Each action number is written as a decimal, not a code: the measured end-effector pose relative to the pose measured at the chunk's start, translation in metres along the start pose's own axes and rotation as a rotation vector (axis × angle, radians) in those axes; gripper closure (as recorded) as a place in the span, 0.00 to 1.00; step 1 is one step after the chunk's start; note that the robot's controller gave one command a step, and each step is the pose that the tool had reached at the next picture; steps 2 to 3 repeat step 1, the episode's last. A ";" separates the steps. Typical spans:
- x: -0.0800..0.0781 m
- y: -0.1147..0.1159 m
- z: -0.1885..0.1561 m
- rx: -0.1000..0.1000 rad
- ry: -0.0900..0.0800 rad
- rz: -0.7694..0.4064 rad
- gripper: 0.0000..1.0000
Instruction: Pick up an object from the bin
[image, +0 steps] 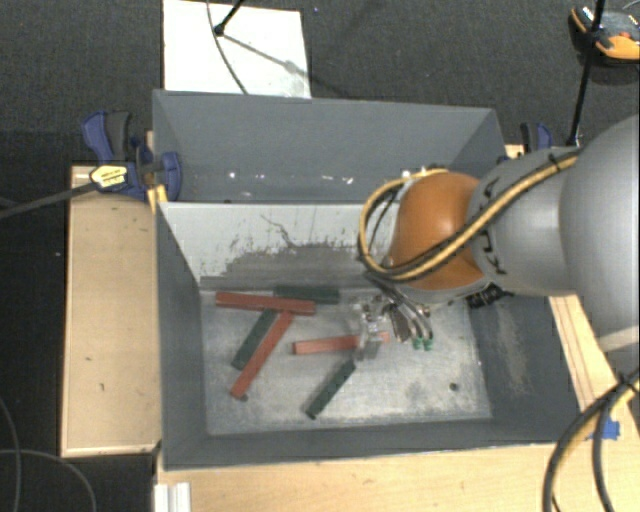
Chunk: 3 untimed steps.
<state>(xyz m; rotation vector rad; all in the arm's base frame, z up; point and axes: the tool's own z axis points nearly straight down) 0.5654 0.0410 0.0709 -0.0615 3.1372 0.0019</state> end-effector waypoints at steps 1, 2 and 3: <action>0.024 0.027 -0.183 0.000 -0.007 -0.018 1.00; 0.024 0.027 -0.183 0.000 -0.007 -0.018 1.00; 0.024 0.027 -0.183 0.000 -0.007 -0.018 1.00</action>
Offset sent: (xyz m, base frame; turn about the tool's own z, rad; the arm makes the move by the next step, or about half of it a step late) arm 0.0000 0.0000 0.0000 0.0000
